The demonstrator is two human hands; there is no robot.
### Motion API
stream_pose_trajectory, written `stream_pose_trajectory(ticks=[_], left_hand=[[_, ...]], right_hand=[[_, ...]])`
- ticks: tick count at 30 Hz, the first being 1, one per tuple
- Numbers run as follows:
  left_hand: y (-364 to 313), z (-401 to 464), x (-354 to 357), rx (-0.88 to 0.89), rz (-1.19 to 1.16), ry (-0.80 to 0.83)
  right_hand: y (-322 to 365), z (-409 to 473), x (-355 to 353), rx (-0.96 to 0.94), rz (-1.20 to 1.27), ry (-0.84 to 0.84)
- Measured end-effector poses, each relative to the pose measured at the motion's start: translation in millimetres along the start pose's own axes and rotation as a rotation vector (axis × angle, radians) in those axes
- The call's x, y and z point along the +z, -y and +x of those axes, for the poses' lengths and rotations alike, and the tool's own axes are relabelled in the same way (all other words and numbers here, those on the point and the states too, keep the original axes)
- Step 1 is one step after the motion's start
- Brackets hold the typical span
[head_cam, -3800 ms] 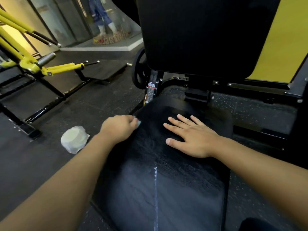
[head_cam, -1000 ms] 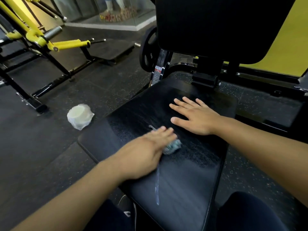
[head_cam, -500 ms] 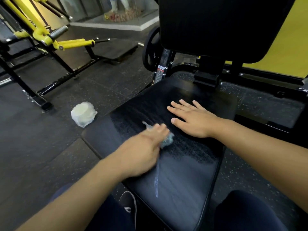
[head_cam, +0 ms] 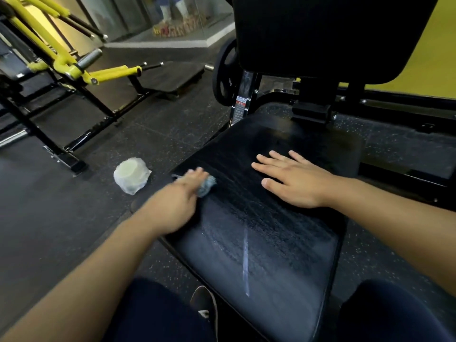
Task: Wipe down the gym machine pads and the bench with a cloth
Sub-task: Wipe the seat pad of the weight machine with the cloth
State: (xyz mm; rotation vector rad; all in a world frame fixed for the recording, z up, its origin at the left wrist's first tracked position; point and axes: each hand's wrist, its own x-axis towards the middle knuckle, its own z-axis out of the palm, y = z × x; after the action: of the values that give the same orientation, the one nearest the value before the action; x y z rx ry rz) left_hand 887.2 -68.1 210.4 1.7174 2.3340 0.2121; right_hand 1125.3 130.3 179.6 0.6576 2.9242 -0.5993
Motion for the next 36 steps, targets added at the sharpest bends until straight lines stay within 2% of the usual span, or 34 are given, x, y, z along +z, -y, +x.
stream_pose_trajectory(ticks=[3,5,9,11,15,16,18,24,27,31,36], left_hand=[[-3,3,6,-0.080,0.051,-0.051],[-27,-6,16,-0.040,0.050,-0.091],[-113,-37,54,0.252,-0.045,0.054],[-148,-56,79,0.435,0.036,0.071],[-150,-72,61,0.546,-0.052,0.183],[-142,-72,51,0.538,-0.064,0.194],[-115,-52,40,0.459,-0.019,0.078],[25,17,-5,-0.094,-0.018,-0.065],[22,20,-2,-0.149,0.009,-0.072],[-44,-18,19,0.047,0.018,-0.063],[-141,-79,49,0.432,-0.033,0.112]], right_hand=[[-1,-1,1,0.005,0.004,-0.004],[0,-1,2,0.002,-0.002,-0.010],[-1,-1,2,-0.003,0.009,-0.017],[-3,-1,2,-0.010,0.020,-0.009],[-4,-1,-2,-0.014,0.026,0.003],[-4,-1,-2,-0.013,0.027,0.000],[-4,0,-1,-0.013,0.027,-0.012],[-3,-4,1,-0.013,0.036,-0.020],[-3,-4,1,-0.005,0.024,-0.026],[-1,-3,1,-0.001,0.011,-0.020],[4,-3,1,-0.012,-0.004,-0.005]])
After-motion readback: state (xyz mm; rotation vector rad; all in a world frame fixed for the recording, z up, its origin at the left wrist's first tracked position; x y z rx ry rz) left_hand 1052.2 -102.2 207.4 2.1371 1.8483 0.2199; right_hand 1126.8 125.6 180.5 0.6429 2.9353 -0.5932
